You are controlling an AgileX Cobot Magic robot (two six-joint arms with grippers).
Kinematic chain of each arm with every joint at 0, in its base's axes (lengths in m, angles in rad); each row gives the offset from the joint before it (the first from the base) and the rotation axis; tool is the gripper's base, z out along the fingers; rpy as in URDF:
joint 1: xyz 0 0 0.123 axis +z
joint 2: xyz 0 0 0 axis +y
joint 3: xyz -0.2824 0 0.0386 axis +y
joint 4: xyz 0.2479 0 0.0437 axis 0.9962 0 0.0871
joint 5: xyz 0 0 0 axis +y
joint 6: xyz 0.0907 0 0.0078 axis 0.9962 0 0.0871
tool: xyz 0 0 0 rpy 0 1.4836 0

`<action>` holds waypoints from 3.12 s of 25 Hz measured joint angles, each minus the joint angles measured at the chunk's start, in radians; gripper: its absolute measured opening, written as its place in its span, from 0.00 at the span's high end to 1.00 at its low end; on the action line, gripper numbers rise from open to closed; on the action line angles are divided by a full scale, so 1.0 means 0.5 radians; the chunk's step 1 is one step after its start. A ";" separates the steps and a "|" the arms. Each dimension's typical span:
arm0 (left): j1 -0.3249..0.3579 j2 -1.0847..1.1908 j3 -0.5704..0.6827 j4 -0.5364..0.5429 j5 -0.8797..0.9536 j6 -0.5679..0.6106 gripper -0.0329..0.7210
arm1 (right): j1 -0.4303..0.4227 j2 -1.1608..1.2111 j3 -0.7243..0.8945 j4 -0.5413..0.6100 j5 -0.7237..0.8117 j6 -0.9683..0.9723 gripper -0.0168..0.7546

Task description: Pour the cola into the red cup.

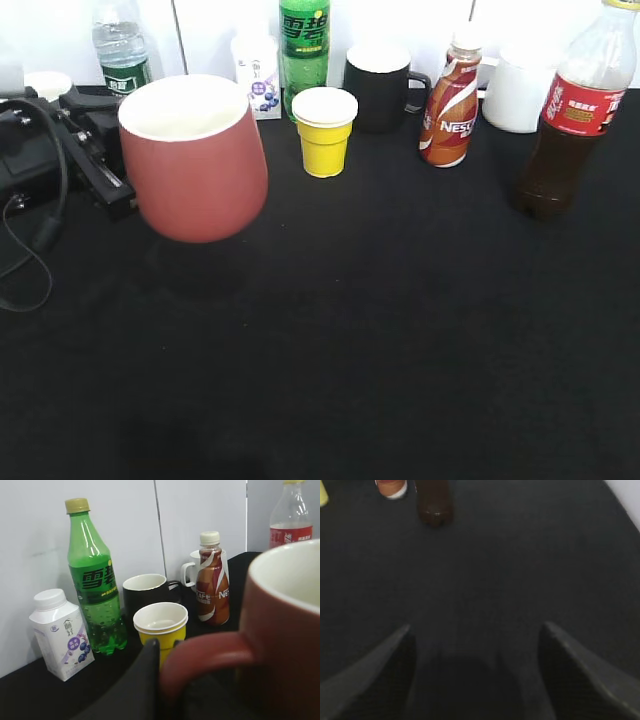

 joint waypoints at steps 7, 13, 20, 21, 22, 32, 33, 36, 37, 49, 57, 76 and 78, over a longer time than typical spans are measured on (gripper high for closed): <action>0.000 0.000 0.000 0.000 0.001 0.000 0.90 | 0.000 0.983 -0.015 0.027 -1.464 -0.024 0.24; 0.000 0.000 0.000 -0.002 0.024 0.000 0.90 | 0.000 1.755 0.501 -0.098 -2.888 0.019 0.24; 0.000 0.000 0.000 -0.013 0.031 0.000 0.90 | 0.000 2.934 0.245 -0.598 -3.606 0.412 0.11; 0.000 0.000 0.000 -0.015 0.031 0.000 0.90 | 0.000 3.027 0.162 -0.603 -3.616 0.412 0.11; 0.000 0.000 0.000 -0.015 0.031 0.000 0.90 | 0.000 3.108 0.093 -0.603 -3.621 0.412 0.11; 0.000 0.000 0.000 -0.017 0.031 0.000 0.90 | 0.000 3.644 -0.209 -0.494 -3.952 0.236 0.13; 0.000 0.000 0.000 -0.017 0.031 0.000 0.90 | 0.000 3.696 -0.227 -0.494 -4.007 0.232 0.14; 0.000 0.000 0.000 -0.017 0.031 0.000 0.90 | 0.000 3.790 -0.232 -0.494 -4.217 0.224 0.19; 0.000 0.000 0.000 -0.017 0.033 0.000 0.90 | 0.000 3.798 -0.233 -0.494 -4.241 0.220 0.21; 0.000 0.000 0.000 -0.017 0.045 0.000 0.90 | 0.000 3.810 -0.230 -0.496 -4.400 0.214 0.34; -0.032 0.000 0.000 0.021 0.045 0.000 0.90 | 0.000 3.693 -0.107 -0.537 -4.375 0.214 0.34; -0.843 0.257 -0.568 -0.040 0.349 -0.009 0.90 | 0.000 2.724 -0.058 -1.293 -4.127 -0.843 0.34; -0.843 0.301 -0.591 -0.034 0.370 -0.009 0.90 | 0.000 2.724 -0.058 -1.303 -4.127 -1.065 0.34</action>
